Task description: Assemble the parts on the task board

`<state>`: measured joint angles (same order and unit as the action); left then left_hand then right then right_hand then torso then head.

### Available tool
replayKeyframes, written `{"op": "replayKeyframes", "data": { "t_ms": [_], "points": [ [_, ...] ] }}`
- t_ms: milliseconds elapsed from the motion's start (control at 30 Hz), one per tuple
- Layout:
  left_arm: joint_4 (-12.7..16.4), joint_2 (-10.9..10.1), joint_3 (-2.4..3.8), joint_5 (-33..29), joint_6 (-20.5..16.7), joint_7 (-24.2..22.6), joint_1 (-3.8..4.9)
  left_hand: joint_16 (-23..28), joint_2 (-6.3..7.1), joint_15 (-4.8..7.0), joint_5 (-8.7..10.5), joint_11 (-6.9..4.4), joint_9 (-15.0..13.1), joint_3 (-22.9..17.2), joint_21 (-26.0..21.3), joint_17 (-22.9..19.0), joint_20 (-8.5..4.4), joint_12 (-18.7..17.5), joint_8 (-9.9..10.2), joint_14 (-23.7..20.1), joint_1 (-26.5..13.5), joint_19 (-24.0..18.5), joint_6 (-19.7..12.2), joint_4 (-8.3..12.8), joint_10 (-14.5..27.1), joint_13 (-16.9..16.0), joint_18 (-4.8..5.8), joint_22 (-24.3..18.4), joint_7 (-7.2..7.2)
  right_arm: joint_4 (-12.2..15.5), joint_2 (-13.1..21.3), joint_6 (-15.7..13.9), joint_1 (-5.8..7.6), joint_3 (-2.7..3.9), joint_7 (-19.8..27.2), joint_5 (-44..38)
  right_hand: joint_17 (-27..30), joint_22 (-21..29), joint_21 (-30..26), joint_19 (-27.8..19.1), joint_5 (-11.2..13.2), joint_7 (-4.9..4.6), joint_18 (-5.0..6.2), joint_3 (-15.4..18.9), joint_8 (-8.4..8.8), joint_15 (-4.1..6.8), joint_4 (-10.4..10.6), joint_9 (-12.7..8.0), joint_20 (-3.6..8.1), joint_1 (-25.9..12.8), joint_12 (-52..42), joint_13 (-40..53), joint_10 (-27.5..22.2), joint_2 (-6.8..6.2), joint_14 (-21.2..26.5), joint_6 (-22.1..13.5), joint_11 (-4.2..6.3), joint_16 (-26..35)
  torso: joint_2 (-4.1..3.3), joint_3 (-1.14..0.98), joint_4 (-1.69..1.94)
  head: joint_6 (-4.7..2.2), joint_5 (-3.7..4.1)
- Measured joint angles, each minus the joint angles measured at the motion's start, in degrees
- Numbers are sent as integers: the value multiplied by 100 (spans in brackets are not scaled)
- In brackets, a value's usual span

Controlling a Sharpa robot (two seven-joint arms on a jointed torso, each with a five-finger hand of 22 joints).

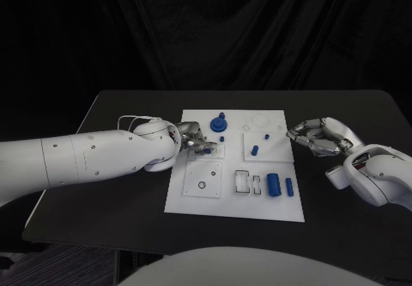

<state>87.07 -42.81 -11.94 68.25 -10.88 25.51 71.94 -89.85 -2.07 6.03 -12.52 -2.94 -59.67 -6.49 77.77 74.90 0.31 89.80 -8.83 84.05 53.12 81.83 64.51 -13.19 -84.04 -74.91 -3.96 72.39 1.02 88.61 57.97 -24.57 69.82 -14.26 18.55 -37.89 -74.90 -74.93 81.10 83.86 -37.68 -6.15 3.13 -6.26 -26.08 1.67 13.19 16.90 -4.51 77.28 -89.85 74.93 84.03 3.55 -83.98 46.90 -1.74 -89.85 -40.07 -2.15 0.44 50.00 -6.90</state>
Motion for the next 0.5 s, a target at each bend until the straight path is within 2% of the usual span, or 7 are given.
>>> {"op": "replayKeyframes", "data": {
  "t_ms": [100,200,500],
  "points": [
    [6,-2,3,1,19,0,0,0,-12,0,-145,0,0,12,0,0,0,0,4,0,168,0,0,69,0,0,0,5,0,-1,-1,3,0,0,-4,0,0,0,0,0,0,-2,0,0,0,0,0,0,0,0,0,0,0,0,0,-2,0,0,0,1,-1,0,0],
    [11,-5,5,1,35,-1,1,0,-27,0,-399,0,-3,-105,0,0,0,0,53,0,487,0,1,313,0,0,0,12,0,-2,-2,5,0,1,-7,0,0,0,0,0,0,-2,0,0,0,0,0,0,0,0,0,0,0,0,0,-2,0,0,-1,1,-1,0,4],
    [10,-10,10,2,68,-9,2,0,-17,0,-659,0,0,-264,-22,0,0,0,104,0,624,0,4,516,0,0,0,21,-7,-9,-10,14,0,1,-14,0,0,1,-22,0,0,-2,0,-16,0,0,-16,0,0,23,0,0,0,23,0,-2,0,0,-1,0,-1,0,8]
  ]
}}
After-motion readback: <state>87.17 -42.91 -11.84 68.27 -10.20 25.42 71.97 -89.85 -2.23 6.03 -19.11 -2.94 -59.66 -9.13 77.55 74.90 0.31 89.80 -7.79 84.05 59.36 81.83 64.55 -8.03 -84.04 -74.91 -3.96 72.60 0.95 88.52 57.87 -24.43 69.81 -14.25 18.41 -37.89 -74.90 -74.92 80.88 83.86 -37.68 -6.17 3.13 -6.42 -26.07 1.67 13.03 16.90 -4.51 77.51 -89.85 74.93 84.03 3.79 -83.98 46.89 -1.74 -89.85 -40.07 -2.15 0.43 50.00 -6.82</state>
